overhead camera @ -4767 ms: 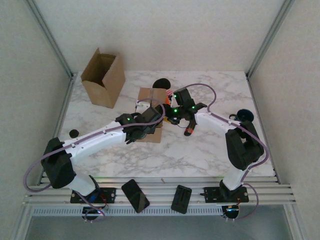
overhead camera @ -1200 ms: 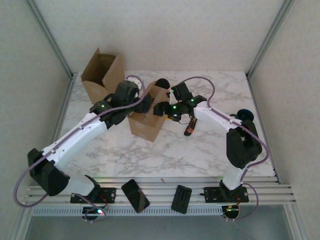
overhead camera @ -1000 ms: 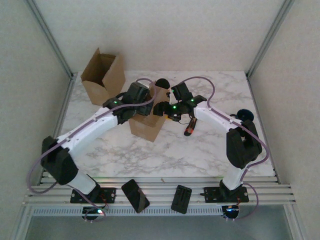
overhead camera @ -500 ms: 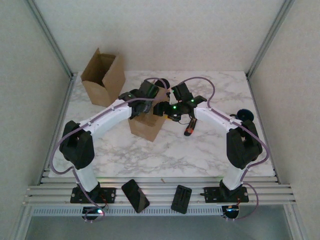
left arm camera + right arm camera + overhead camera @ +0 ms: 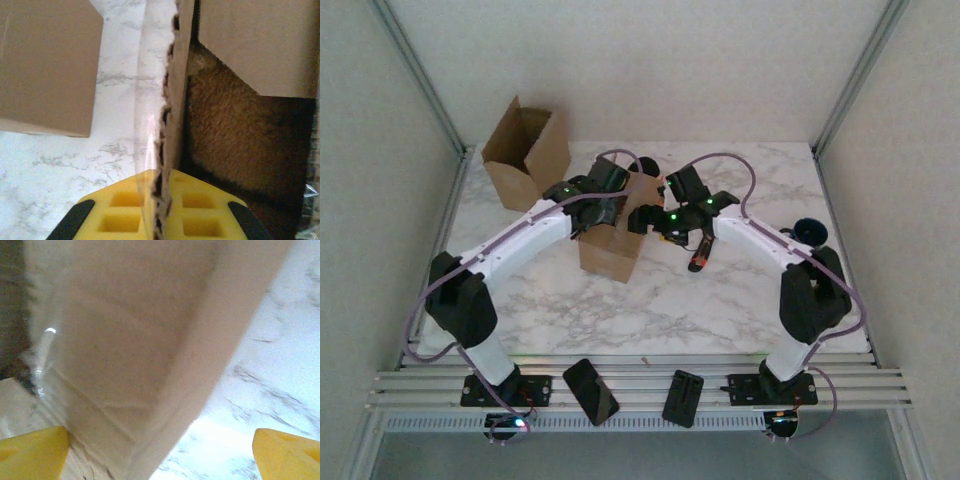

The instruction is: Unpack the express box

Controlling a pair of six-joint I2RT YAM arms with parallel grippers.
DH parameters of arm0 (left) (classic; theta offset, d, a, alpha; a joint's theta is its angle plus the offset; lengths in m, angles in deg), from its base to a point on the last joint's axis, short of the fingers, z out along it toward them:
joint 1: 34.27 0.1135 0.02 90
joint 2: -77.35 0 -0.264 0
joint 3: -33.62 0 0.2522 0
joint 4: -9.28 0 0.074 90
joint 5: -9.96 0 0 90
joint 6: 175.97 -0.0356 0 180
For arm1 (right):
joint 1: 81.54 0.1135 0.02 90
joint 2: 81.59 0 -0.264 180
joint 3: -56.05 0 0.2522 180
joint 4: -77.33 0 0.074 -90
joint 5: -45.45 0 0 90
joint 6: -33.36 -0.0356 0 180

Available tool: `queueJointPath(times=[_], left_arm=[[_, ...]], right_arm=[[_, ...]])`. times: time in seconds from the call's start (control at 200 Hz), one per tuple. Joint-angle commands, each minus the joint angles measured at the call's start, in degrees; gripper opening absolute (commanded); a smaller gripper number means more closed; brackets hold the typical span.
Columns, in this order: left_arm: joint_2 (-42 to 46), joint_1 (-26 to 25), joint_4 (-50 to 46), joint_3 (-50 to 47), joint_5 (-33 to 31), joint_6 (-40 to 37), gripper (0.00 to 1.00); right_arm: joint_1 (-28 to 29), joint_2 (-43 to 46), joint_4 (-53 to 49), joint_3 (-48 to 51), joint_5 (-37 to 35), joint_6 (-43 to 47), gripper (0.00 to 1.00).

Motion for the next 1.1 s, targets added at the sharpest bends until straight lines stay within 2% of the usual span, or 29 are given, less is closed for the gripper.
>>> queueJointPath(times=[0.0,0.155,0.35,0.391,0.576,0.746,1.097], left_arm=[[5.3,-0.3,-2.5,1.0,1.0,8.0,0.0],[7.8,-1.7,-5.3,0.4,1.0,14.2,0.0],[8.6,-4.2,-5.3,-1.1,1.1,18.0,0.0],[8.9,-4.4,-4.7,-1.7,1.2,18.6,0.0],[12.2,-4.6,-1.0,-5.4,2.3,20.3,0.0],[14.8,-4.6,1.4,-7.6,4.0,21.1,0.0],[14.7,-4.6,3.1,-9.2,5.4,21.5,0.0]], right_arm=[[0.9,6.0,-9.1,-4.0,-7.6,4.0,0.99],[4.3,8.3,-16.4,-8.6,-16.6,5.1,0.99],[8.2,5.3,-18.8,-15.4,-22.4,3.0,0.99],[9.6,4.0,-19.0,-16.3,-22.9,2.2,0.99],[9.7,-2.3,-18.2,-18.6,-24.5,-0.3,0.96],[10.2,-7.4,-17.1,-22.3,-22.7,-1.2,0.9],[12.6,-10.3,-17.9,-25.3,-23.3,-1.6,0.86]])
